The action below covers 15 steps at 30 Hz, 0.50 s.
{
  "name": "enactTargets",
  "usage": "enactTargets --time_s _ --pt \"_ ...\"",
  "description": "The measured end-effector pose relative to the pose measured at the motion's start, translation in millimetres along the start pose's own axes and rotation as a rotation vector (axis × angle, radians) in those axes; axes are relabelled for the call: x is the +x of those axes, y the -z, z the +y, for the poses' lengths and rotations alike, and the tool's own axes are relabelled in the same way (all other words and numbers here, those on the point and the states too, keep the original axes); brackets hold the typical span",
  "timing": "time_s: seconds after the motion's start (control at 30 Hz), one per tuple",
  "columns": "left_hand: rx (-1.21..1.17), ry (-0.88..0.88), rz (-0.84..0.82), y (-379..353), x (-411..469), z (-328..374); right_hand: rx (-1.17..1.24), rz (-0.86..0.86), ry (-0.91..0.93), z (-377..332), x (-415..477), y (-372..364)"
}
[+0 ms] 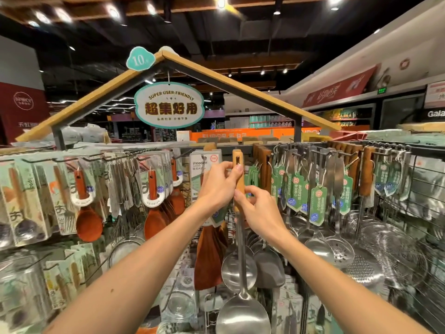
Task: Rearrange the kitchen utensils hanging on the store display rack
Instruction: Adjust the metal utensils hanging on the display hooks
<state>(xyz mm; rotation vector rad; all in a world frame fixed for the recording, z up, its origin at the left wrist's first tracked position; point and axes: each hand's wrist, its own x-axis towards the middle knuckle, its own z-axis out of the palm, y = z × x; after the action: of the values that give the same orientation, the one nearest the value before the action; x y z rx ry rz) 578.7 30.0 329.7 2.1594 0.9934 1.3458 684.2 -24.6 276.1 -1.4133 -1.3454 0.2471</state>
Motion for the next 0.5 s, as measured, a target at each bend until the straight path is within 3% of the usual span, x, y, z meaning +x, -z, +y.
enactTargets --time_s 0.27,0.5 --pt "0.079 0.009 -0.017 -19.5 29.5 -17.2 -0.281 -0.008 -0.009 10.8 37.6 -7.3" --pt "0.119 0.012 0.027 -31.1 39.1 -23.8 -0.346 0.006 0.005 23.6 56.3 -17.5"
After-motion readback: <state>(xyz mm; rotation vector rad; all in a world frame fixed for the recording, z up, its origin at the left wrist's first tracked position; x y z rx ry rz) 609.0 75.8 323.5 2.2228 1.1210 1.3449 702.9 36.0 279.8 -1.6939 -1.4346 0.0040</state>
